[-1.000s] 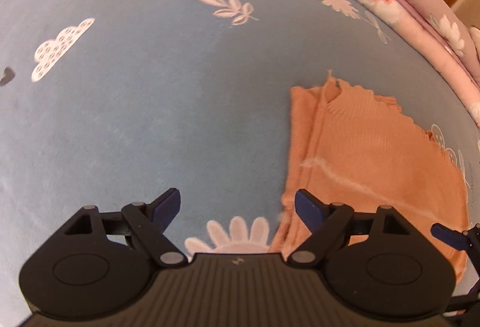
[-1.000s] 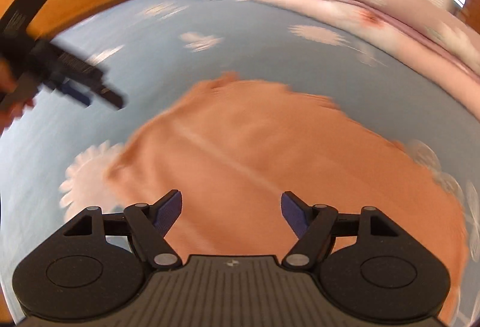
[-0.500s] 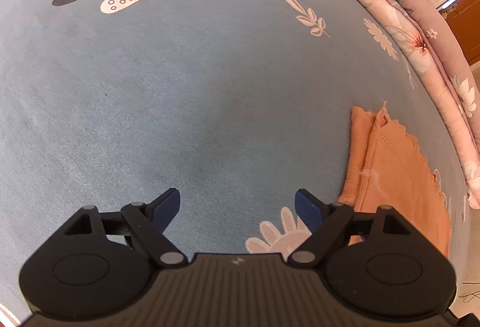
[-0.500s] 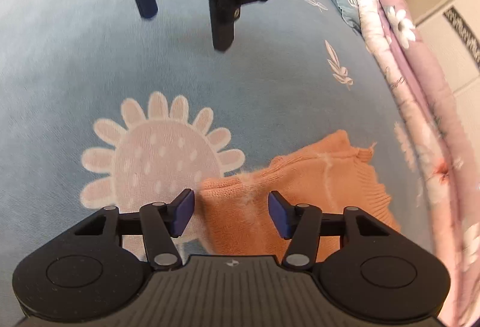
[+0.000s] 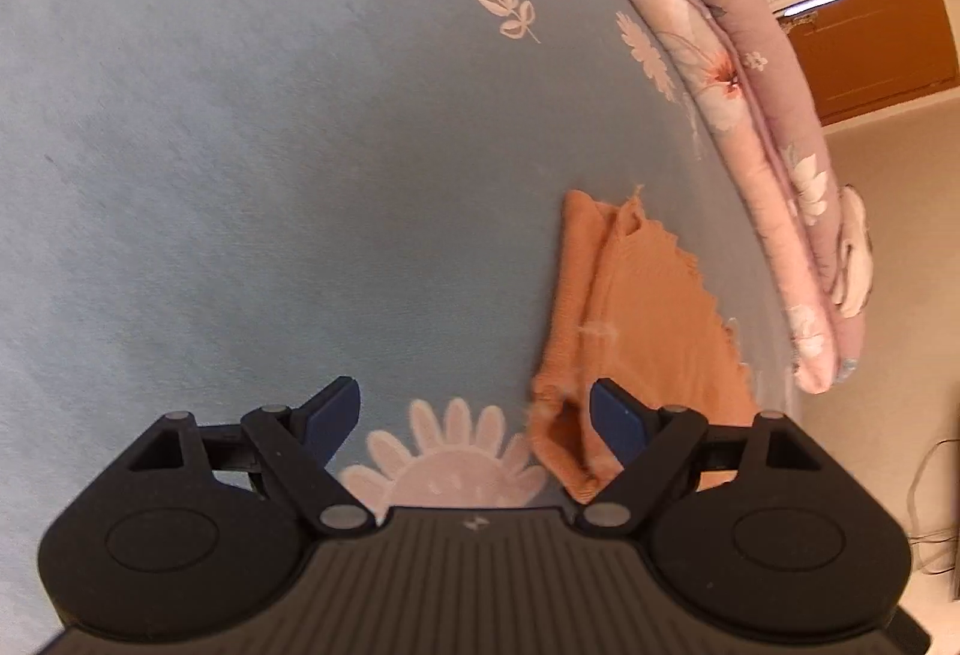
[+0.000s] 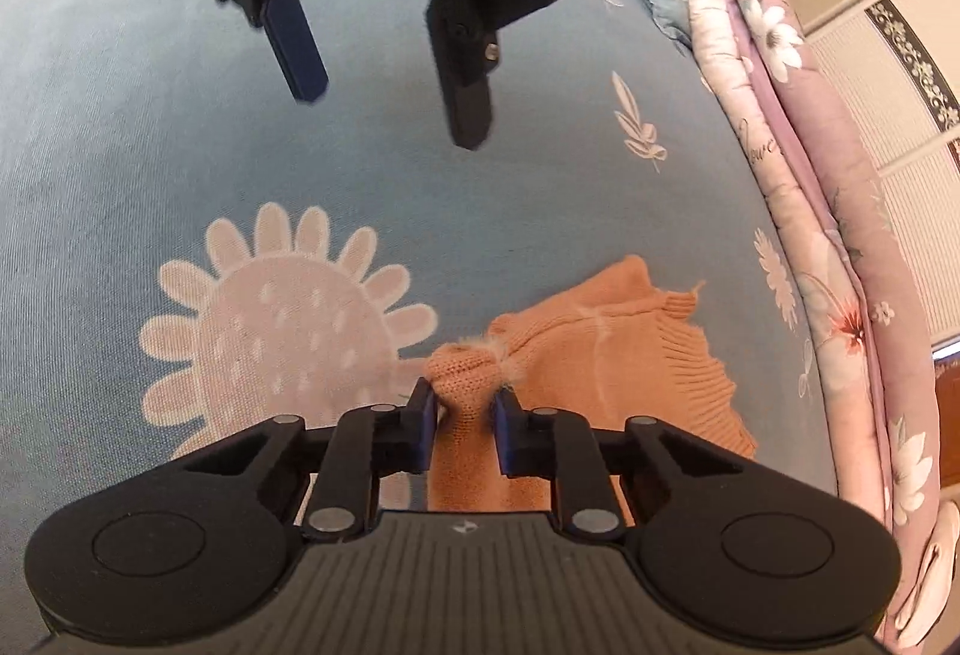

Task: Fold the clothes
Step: 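Pinch the sweater side edge with the right gripper while the left gripper pinches beside it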

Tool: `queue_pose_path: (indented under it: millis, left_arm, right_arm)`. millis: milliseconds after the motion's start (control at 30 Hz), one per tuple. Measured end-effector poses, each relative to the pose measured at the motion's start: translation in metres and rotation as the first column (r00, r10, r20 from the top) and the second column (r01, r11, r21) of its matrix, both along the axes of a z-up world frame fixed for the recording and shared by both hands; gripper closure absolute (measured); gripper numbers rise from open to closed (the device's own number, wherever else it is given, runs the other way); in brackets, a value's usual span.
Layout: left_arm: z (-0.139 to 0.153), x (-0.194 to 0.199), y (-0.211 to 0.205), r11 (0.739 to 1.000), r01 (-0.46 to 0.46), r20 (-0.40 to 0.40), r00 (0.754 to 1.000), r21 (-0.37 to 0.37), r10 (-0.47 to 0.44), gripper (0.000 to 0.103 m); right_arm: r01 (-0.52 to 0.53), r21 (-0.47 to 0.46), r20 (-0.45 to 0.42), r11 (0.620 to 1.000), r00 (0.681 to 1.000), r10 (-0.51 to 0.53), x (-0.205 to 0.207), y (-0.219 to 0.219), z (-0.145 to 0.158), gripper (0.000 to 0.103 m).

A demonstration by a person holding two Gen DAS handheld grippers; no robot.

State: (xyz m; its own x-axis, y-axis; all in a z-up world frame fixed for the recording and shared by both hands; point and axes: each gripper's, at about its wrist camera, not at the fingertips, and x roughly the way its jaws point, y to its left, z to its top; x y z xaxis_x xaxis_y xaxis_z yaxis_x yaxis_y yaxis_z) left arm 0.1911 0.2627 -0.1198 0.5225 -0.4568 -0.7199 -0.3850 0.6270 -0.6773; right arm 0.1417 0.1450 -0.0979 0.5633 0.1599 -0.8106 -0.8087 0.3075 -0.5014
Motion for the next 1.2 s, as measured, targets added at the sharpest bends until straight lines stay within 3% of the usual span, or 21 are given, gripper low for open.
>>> queue_pose_path:
  millis: [167, 333, 500, 600, 733, 900, 1033, 1200]
  left_arm:
    - [-0.022, 0.020, -0.011, 0.972, -0.006, 0.002, 1.000, -0.235, 0.007, 0.019]
    - [-0.048, 0.042, -0.025, 0.907, 0.005, -0.026, 1.000, -0.422, -0.018, 0.018]
    - [-0.063, 0.063, -0.042, 0.917, 0.074, -0.072, 0.991, -0.393, -0.111, 0.017]
    - [-0.069, 0.070, -0.051, 0.905, 0.091, -0.083, 0.987, -0.415, -0.138, 0.017]
    - [-0.070, 0.088, -0.061, 0.904, 0.159, -0.039, 0.981, -0.396, -0.189, 0.016]
    - [-0.074, 0.115, -0.068, 0.879, 0.233, 0.025, 0.969, -0.416, -0.245, 0.016]
    - [-0.076, 0.132, -0.070, 0.861, 0.233, 0.051, 0.970, -0.451, -0.236, 0.016]
    - [-0.072, 0.149, -0.089, 0.836, 0.347, 0.082, 0.935, -0.426, -0.346, 0.014]
  right_arm:
    - [0.033, 0.024, -0.003, 0.999, 0.999, -0.033, 0.006, -0.003, 0.010, 0.081]
    - [0.062, 0.050, -0.013, 0.997, 0.998, -0.061, 0.012, -0.007, 0.016, 0.081]
    - [0.087, 0.079, -0.012, 0.993, 0.996, -0.086, 0.016, -0.012, 0.023, 0.081]
    - [0.089, 0.087, -0.019, 0.992, 0.996, -0.088, 0.018, -0.014, 0.025, 0.081]
    - [0.088, 0.091, -0.023, 0.992, 0.996, -0.087, 0.018, -0.014, 0.025, 0.081]
    - [0.093, 0.102, -0.021, 0.990, 0.996, -0.091, 0.019, -0.018, 0.028, 0.081]
    - [0.096, 0.108, -0.019, 0.990, 0.995, -0.094, 0.018, -0.019, 0.030, 0.081]
    - [0.098, 0.113, -0.020, 0.989, 0.995, -0.097, 0.017, -0.019, 0.029, 0.081]
